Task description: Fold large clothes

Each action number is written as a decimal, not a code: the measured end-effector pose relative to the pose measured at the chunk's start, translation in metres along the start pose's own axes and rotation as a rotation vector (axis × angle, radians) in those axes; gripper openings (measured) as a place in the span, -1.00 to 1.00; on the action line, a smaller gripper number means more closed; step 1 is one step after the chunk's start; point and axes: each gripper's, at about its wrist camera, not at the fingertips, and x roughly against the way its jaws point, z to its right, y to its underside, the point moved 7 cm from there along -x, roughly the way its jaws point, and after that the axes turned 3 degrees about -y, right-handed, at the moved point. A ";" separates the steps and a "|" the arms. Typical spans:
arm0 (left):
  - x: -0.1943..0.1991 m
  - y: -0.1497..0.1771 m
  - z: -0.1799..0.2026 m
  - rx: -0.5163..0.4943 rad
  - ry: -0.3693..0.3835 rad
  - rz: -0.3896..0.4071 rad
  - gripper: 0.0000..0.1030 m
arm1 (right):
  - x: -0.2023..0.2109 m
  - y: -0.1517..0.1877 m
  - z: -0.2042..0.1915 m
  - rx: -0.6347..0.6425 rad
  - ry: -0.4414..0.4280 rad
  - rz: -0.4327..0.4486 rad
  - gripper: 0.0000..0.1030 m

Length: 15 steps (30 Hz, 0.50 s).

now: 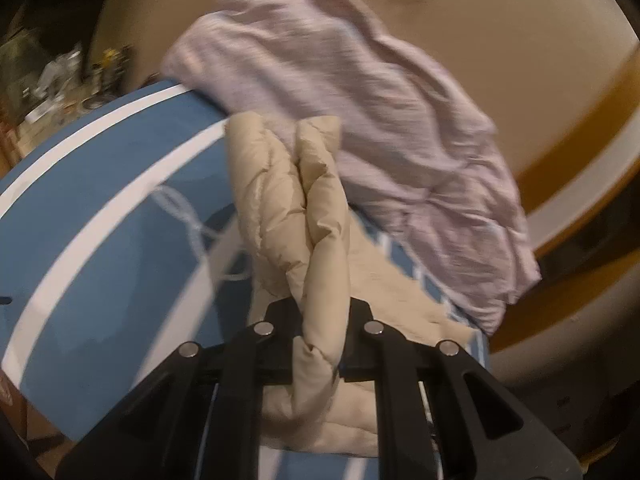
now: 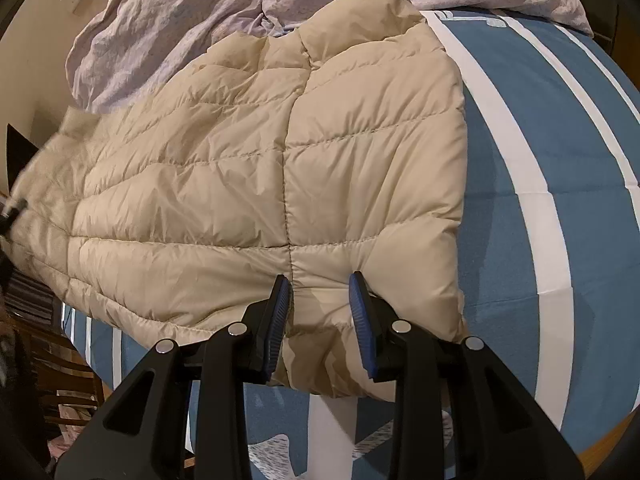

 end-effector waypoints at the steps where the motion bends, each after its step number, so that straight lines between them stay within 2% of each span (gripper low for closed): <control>1: 0.002 0.001 0.013 -0.014 0.018 0.001 -0.76 | 0.000 0.000 0.001 -0.001 -0.001 0.000 -0.36; 9: 0.015 0.025 0.117 -0.144 0.171 -0.027 -0.77 | 0.003 0.001 0.007 -0.011 -0.017 0.001 -0.36; 15: 0.009 0.053 0.174 -0.220 0.240 -0.086 -0.77 | 0.004 0.001 0.011 -0.010 -0.029 -0.002 -0.36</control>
